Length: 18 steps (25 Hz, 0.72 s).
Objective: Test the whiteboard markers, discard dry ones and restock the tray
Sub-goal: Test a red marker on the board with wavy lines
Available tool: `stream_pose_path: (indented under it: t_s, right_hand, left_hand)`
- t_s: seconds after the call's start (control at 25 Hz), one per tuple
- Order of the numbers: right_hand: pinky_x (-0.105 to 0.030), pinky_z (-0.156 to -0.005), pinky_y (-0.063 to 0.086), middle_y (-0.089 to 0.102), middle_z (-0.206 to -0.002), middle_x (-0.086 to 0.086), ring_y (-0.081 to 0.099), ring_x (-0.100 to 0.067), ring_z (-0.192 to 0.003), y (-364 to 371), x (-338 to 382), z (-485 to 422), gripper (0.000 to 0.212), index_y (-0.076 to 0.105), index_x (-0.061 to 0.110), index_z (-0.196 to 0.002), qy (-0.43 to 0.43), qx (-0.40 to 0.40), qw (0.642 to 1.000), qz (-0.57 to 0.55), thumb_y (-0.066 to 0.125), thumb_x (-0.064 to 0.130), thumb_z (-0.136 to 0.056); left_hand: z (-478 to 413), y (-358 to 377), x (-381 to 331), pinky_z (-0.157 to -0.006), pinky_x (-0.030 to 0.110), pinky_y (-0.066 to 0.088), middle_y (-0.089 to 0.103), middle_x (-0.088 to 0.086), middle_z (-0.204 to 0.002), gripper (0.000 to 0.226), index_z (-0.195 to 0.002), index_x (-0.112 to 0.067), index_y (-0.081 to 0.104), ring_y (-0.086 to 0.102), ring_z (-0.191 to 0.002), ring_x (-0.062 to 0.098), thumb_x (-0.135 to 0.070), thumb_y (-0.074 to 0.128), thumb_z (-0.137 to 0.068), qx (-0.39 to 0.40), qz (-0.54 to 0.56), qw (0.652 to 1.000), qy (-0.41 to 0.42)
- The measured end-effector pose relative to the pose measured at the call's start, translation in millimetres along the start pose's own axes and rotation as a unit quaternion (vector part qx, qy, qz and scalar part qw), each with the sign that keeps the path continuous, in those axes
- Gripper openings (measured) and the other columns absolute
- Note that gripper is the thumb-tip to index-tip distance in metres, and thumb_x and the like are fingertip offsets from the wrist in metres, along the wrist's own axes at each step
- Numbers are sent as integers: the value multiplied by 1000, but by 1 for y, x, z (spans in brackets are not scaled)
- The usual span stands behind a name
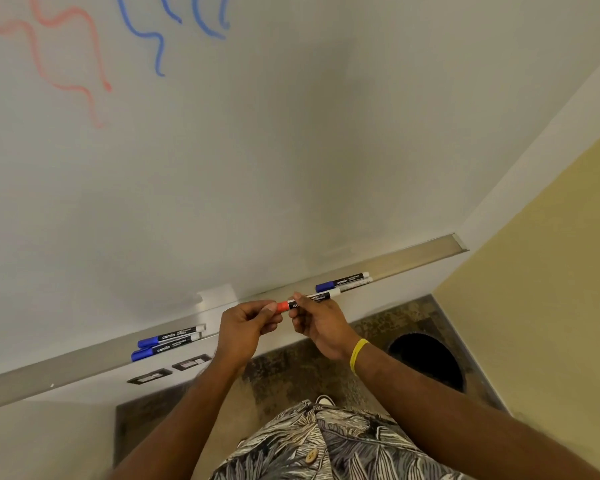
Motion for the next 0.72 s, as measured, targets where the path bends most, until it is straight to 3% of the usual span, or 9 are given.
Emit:
stream_pose_path:
  t_s: [0.16,0.32,0.44,0.56,0.72]
  right_hand:
    - [-27,-65,53,71,-81,-8,63,-15,-65,-15,-16,-6,24,70,11,-99,35,-32,990,133,61,32,-96]
    - [-28,-68,55,73,-93,-12,64,-17,-68,-40,-20,-13,23,68,8,-108,37,-68,977,197,63,27,-95]
    - [-26,-65,55,74,-96,-14,65,-17,-66,-47,-15,-16,22,65,13,-114,27,-64,975,211,65,22,-94]
    - [-22,-63,53,74,-96,-12,65,-16,-66,-55,-11,-18,23,64,14,-116,17,-65,963,261,65,21,-94]
    - [-20,-64,52,74,-91,-9,65,-12,-65,-73,-13,-17,21,68,8,-111,16,-73,947,314,65,19,-94]
  left_hand:
    - [-9,-5,11,-88,36,59,75,5,-92,16,-103,-13,75,72,-84,20,-9,69,-88,13,-117,993,-4]
    - [-17,-7,16,-74,13,45,71,-5,-95,20,-109,-17,74,62,-81,7,-18,69,-90,54,-351,932,63]
    - [-30,-17,16,-70,14,38,73,1,-100,20,-110,-15,74,58,-78,6,-16,65,-92,24,-401,911,94]
    - [-46,-25,18,-77,21,41,73,6,-102,18,-108,-14,74,57,-82,10,-16,63,-93,-13,-417,900,124]
    - [-61,-19,26,-75,23,39,72,7,-105,20,-109,-13,73,53,-84,10,-14,60,-95,-5,-453,884,114]
Point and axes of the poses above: each hand's wrist, its own z-axis away from the middle knuckle, its own y-axis out of the palm, x = y × z, the point moved 5 cm from there along -z, towards the middle knuckle
